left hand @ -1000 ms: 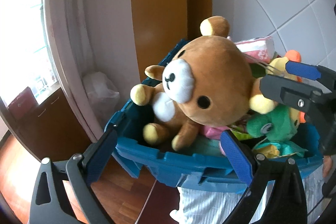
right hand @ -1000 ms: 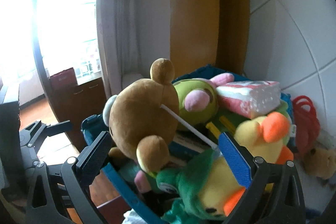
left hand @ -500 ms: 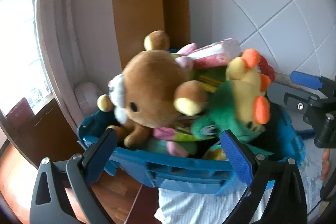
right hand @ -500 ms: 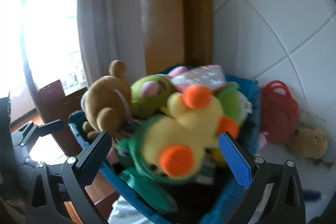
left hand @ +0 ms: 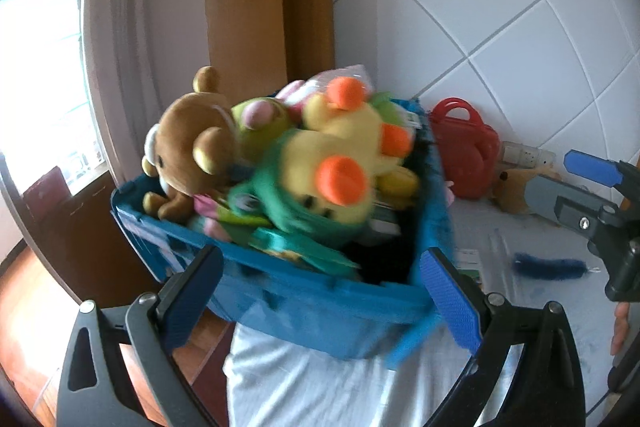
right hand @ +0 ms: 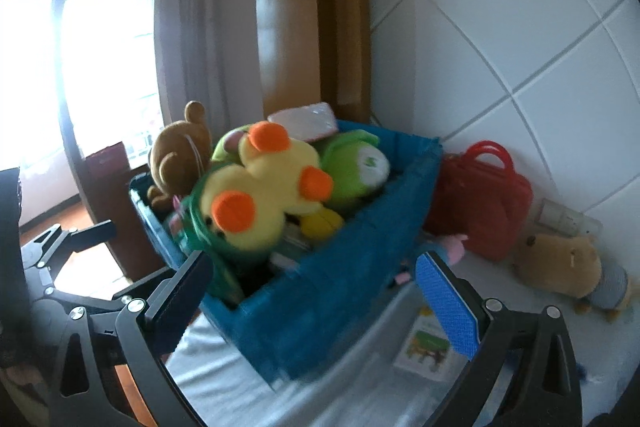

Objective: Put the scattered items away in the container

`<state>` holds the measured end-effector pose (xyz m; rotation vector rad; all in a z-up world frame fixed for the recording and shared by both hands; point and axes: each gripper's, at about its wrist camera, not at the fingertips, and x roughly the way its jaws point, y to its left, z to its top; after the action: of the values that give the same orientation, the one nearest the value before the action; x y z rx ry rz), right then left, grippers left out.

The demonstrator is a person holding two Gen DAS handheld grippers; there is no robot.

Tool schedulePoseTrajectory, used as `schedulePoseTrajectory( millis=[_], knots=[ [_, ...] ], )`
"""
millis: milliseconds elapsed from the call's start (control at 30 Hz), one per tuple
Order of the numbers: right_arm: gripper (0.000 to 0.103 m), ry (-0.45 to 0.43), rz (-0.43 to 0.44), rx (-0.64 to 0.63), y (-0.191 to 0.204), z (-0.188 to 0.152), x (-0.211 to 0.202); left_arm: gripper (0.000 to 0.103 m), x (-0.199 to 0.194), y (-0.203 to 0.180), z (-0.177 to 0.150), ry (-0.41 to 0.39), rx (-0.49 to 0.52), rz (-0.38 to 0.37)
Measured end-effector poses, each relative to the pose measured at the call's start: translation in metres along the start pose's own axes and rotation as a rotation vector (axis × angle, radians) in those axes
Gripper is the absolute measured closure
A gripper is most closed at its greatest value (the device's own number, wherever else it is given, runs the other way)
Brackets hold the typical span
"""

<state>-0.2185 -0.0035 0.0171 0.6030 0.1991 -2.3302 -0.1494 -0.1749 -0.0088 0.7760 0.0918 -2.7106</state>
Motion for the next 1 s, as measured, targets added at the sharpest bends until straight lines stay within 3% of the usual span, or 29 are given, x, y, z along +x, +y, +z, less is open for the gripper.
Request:
schedulePoseTrajectory(
  millis=[300,667,867,1000],
  knots=[
    [0.0,0.043,-0.019,0.052,-0.06,-0.045,-0.052,0.003,-0.024,-0.078,-0.03,0.05,0.028,-0.034],
    [0.0,0.074,-0.158,0.154,-0.096,-0.094,-0.099,0.003,-0.035,-0.126,-0.058,0.072,0.108,-0.149],
    [0.0,0.094,-0.206,0.206,-0.131,-0.109,-0.105,0.003,-0.024,-0.16,-0.064,0.105,0.141,-0.171],
    [0.0,0.1,-0.191,0.219,-0.163,-0.11,-0.094,0.003,-0.005,-0.186,-0.06,0.119,0.143,-0.163]
  ],
)
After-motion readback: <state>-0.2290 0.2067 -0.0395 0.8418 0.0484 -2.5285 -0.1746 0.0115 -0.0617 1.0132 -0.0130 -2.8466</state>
